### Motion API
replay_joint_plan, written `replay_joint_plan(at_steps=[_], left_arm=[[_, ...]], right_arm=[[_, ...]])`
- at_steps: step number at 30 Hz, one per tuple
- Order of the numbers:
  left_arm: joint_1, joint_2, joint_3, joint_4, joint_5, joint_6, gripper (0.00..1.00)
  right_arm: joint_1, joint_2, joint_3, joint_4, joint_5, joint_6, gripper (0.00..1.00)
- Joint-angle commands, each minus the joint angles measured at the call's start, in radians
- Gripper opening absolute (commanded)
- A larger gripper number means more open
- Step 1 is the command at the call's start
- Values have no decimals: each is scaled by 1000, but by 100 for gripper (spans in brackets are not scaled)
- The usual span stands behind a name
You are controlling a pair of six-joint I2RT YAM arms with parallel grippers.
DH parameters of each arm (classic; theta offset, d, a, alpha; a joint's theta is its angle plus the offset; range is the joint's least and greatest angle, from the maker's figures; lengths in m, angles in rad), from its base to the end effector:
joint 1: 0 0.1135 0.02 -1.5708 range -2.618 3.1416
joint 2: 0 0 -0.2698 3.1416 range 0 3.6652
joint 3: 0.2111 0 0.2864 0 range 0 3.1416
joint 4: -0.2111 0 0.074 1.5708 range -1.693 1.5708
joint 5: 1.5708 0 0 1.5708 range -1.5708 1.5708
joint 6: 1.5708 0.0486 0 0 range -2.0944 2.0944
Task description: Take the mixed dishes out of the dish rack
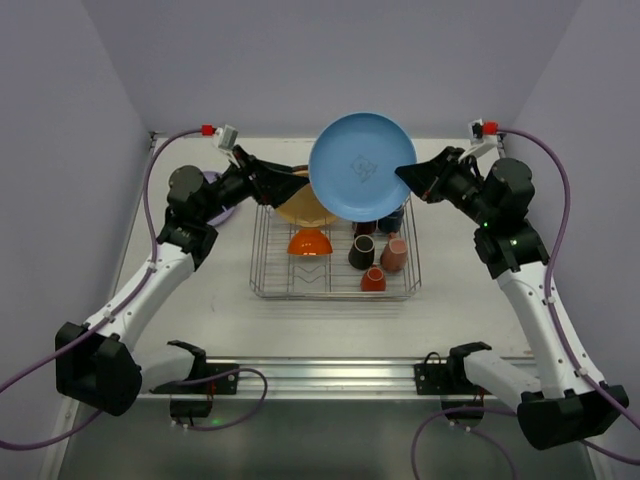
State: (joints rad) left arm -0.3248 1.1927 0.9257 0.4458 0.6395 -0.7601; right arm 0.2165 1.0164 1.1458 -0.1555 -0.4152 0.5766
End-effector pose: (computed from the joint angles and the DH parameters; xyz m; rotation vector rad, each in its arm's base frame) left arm 0.2917 -0.1288 0.3683 0.2496 1.5498 -1.3156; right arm 0.2559 0.0764 0.4354 -0.0375 1.6770 0.9376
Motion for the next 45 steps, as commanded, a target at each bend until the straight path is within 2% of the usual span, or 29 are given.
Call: replay_joint_plan(at_steps=[1, 3, 7, 11, 19, 22, 24, 28, 32, 35, 37, 38, 41, 42, 45], left_arm=[[-26, -2, 90, -50, -26, 77, 90], [-37, -5, 94, -65, -26, 87, 82], [-45, -12, 96, -105, -43, 116, 77], [-48, -16, 93, -105, -46, 117, 81], [-48, -15, 110, -113, -84, 130, 82], [-54, -5, 108, -101, -77, 122, 87], [-54, 10, 107, -69, -58, 102, 98], [-56, 45, 110, -35, -63, 87, 96], [-60, 80, 145, -35, -77, 90, 82], [-71, 91, 179, -68, -103, 105, 77], [-79, 96, 200, -102, -141, 133, 67], [-83, 96, 205, -133, -155, 142, 51], [-105, 93, 229, -249, -285, 185, 31], [-114, 90, 234, -272, -354, 206, 26], [-134, 87, 251, -318, -408, 234, 13]], right_arm=[[-12, -1, -26, 91, -166, 123, 0], [-12, 2, -31, 97, -171, 127, 0], [-12, 8, -44, 135, -162, 140, 0], [-12, 4, -49, 114, -28, 134, 0], [-11, -38, -86, 125, 219, 129, 0], [-9, -27, -92, 145, 176, 134, 0], [-3, -10, -90, 148, 161, 137, 0], [9, -6, -116, 214, 107, 172, 0], [75, 19, -95, 202, 144, 148, 0], [115, 36, -83, 197, 187, 135, 0], [142, 40, -67, 174, 251, 111, 0], [159, 44, -60, 172, 265, 105, 0], [184, 42, -51, 165, 325, 94, 0], [188, 40, -49, 163, 338, 91, 0], [196, 39, -50, 174, 348, 91, 0]])
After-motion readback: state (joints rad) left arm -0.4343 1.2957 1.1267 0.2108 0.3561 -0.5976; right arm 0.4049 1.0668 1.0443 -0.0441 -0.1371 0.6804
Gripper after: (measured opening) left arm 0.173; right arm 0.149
